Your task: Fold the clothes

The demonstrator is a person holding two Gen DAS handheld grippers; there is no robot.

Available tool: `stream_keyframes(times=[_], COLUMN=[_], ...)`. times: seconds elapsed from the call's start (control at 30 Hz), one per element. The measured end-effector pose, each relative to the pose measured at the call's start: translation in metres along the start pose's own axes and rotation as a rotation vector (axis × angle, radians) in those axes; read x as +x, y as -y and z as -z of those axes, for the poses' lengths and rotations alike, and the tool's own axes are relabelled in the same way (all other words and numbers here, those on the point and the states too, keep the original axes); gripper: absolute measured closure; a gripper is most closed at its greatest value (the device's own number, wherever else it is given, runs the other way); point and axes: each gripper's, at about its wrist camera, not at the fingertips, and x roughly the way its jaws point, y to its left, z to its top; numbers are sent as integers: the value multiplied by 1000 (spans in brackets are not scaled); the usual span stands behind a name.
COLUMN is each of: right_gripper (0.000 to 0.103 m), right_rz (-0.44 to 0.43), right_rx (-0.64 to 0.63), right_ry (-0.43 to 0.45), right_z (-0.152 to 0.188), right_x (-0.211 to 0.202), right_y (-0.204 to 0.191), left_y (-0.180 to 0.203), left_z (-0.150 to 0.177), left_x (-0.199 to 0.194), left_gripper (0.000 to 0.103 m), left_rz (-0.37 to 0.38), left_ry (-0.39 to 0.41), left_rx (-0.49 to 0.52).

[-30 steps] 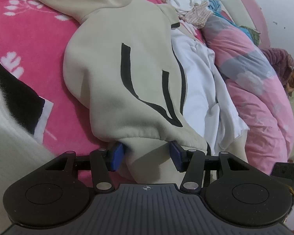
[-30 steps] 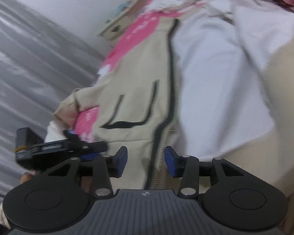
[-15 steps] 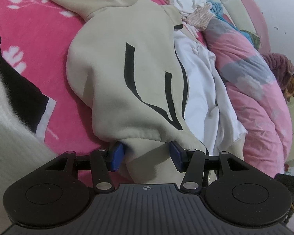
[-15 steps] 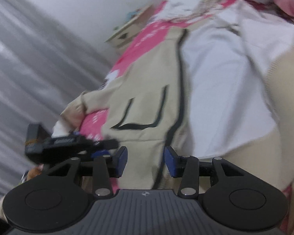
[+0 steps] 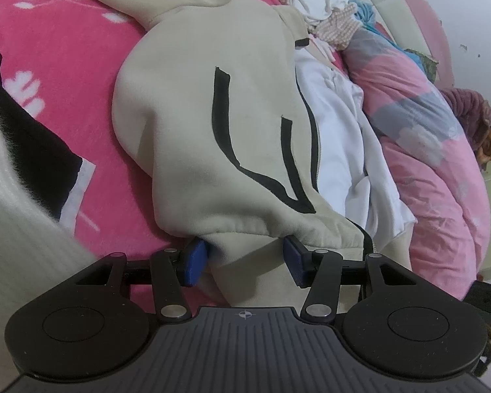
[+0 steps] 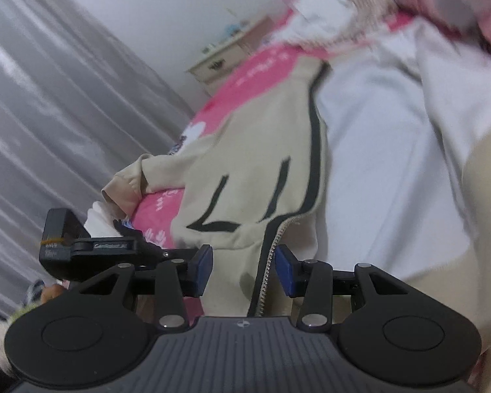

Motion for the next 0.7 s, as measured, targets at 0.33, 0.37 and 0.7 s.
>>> stream_keyframes(times=[0.33,0.37,0.7], right_gripper=[57,60,100], right_rz=[-51,-49,-180], right_rx=[99,107,260], right_ry=[-93,-100,-35], right_z=[25,27,-4], right_x=[9,10,10], right_y=[2,3,17], left_y=[-5,-6,6], left_z=[-1,-1,2], left_x=[-4,-4,-21], left_gripper=[52,52,45], left_rz=[7,8,32], left_ry=[-3,-3,11], left_rx=[-5,-5,70])
